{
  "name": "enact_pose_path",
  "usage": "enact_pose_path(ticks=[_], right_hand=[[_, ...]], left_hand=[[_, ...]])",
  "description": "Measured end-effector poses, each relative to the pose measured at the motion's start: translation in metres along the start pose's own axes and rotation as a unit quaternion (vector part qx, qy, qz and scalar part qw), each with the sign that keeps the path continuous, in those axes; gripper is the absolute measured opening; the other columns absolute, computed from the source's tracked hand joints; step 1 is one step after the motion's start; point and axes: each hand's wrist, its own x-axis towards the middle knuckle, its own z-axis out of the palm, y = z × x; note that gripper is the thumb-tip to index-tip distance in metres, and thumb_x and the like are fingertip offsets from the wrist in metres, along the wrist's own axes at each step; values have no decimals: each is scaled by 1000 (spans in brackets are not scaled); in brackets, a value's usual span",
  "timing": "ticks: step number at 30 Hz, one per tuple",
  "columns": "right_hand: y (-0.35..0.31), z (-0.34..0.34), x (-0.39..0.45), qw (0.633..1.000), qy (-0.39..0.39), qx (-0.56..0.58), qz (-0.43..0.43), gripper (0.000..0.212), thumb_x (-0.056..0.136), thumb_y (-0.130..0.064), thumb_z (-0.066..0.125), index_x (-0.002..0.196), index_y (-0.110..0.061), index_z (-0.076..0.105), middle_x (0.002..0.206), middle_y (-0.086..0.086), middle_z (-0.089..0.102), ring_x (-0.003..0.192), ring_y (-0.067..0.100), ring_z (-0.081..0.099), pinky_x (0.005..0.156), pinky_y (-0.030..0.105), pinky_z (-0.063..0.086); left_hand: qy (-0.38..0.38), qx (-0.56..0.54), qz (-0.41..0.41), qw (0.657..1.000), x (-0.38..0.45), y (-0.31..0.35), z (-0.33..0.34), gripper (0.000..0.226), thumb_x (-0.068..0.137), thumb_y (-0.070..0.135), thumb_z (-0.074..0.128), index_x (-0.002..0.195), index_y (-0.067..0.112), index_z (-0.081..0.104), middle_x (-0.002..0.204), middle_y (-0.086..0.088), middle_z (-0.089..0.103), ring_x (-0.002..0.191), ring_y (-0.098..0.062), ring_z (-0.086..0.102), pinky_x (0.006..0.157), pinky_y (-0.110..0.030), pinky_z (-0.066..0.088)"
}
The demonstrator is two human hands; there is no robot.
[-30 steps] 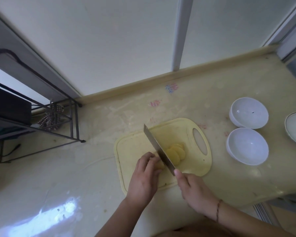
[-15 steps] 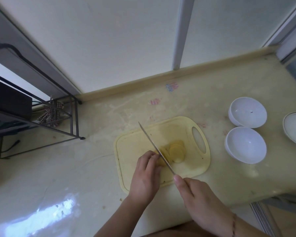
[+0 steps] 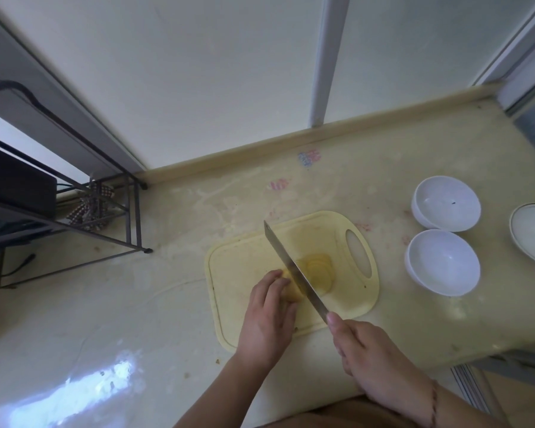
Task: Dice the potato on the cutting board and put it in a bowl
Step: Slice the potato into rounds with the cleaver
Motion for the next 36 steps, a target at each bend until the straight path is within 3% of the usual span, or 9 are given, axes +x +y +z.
enact_pose_path(ticks=[9, 14, 18, 24, 29, 36], right_hand=[[13, 7, 19, 999, -26, 11, 41, 55, 88, -65, 29, 64, -17, 39, 39, -6, 35, 33, 5, 31, 43, 17, 24], [16, -1, 20, 999, -20, -27, 16, 59, 79, -70, 25, 62, -15, 38, 45, -4, 36, 36, 6, 33, 50, 25, 29], [7, 2, 13, 999, -33, -5, 26, 60, 76, -73, 24, 61, -17, 36, 38, -6, 35, 32, 6, 33, 45, 20, 25], [-13, 0, -7, 1000, -12, -26, -13, 59, 77, -71, 23, 59, -17, 40, 47, -2, 43, 46, 7, 37, 58, 30, 37], [-17, 1, -15, 999, -2, -44, -24, 61, 80, -69, 24, 60, -15, 45, 52, 4, 50, 53, 8, 47, 61, 27, 41], [-17, 3, -17, 998, 21, -53, -20, 55, 95, -54, 36, 54, -17, 38, 46, -3, 48, 53, 5, 46, 61, 20, 39]], left_hand=[[11, 17, 6, 1000, -9, -6, -4, 55, 83, 2, 75, 130, 14, 49, 140, -6, 47, 132, -16, 45, 113, -17, 31], [12, 4, 10, 1000, -9, -6, -5, 54, 84, 3, 75, 130, 15, 51, 134, -5, 44, 126, -17, 48, 106, -17, 38], [14, 7, 14, 1000, -8, -6, -3, 49, 85, 7, 76, 129, 14, 55, 131, -7, 48, 123, -18, 51, 103, -20, 43], [22, 4, 22, 1000, -8, -9, -3, 42, 87, 10, 72, 127, 11, 56, 131, -4, 49, 122, -19, 53, 105, -25, 44], [18, -8, 24, 1000, -7, -10, -3, 34, 92, 19, 62, 124, 9, 58, 128, -8, 54, 122, -21, 54, 102, -31, 47], [11, 2, 32, 999, -5, -12, -2, 35, 88, 9, 70, 122, 4, 62, 127, -10, 56, 120, -23, 56, 99, -37, 50]])
